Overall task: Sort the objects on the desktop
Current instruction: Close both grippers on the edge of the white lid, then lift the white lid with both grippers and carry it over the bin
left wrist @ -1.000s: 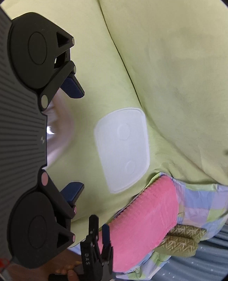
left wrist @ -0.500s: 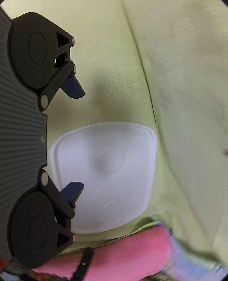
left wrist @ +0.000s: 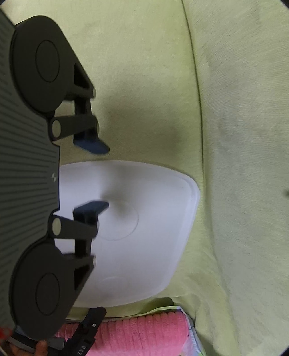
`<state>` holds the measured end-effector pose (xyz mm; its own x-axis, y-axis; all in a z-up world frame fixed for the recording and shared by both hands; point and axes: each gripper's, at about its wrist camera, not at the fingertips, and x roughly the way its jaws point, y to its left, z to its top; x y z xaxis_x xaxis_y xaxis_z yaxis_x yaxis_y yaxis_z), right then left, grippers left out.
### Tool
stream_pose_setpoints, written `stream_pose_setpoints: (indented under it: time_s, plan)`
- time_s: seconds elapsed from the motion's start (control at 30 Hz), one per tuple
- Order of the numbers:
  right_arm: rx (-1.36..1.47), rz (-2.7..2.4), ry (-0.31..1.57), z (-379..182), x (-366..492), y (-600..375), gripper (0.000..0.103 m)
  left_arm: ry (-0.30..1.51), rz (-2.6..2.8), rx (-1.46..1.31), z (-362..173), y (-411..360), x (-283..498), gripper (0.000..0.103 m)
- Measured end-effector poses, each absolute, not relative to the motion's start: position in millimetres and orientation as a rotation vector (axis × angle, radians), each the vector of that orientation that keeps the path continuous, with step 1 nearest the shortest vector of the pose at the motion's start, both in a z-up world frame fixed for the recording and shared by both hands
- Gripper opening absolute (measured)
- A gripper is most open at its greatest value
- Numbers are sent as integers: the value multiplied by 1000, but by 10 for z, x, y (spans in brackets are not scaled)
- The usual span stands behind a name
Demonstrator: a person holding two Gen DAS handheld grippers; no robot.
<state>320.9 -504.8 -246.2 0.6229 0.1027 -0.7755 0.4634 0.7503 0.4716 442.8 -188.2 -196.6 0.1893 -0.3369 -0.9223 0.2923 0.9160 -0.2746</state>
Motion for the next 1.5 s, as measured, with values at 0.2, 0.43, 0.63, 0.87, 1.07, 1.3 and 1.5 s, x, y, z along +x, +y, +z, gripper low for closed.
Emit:
stream_pose_setpoints:
  time_s: [0.2,0.43,0.63,0.87,1.07,1.3,1.5]
  plan:
    - [695,-254,910,-2576,3310,-5076,27,1282,-422,9,-2005,-1893,4400,18]
    - [685,-265,913,-2567,3361,-5046,19,1265,-450,72,-1977,-1926,4342,18]
    - [719,-270,889,-2459,3219,-5052,15,1262,-471,27,-1778,-1887,4301,18]
    - [720,-248,848,-2162,3041,-4988,15,1212,-493,22,-1443,-1825,4158,18]
    - [699,-212,800,-1848,2912,-4852,15,1164,-497,-26,-1224,-1600,4029,18]
    - [672,-162,753,-1483,2789,-4630,15,1096,-496,-48,-902,-1342,3900,18]
    - [642,-96,721,-1154,2654,-4393,15,1028,-470,-64,-566,-992,3705,18]
